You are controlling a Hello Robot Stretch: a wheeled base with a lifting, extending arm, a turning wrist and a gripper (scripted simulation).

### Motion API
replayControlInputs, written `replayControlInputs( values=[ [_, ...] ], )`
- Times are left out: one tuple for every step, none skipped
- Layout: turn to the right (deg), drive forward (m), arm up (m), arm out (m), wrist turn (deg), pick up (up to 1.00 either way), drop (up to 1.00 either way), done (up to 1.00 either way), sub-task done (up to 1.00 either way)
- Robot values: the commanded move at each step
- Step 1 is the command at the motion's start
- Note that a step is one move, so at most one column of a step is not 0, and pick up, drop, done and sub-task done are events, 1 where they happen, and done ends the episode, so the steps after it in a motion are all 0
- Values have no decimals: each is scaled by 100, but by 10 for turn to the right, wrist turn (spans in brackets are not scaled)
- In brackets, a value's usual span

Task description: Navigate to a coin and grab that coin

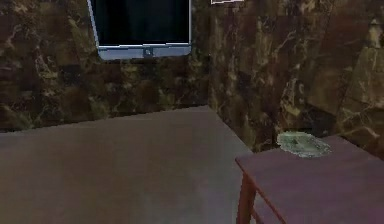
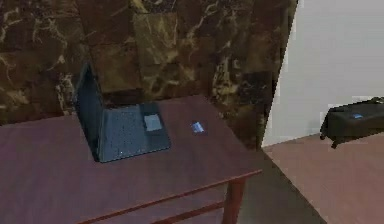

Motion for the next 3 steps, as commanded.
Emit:
replayControlInputs(
  values=[
    [0,5,0,0,0,0,0,0,0],
    [-450,0,0,0,0,0,0,0,0],
    [450,0,0,0,0,0,0,0,0]
  ],
)
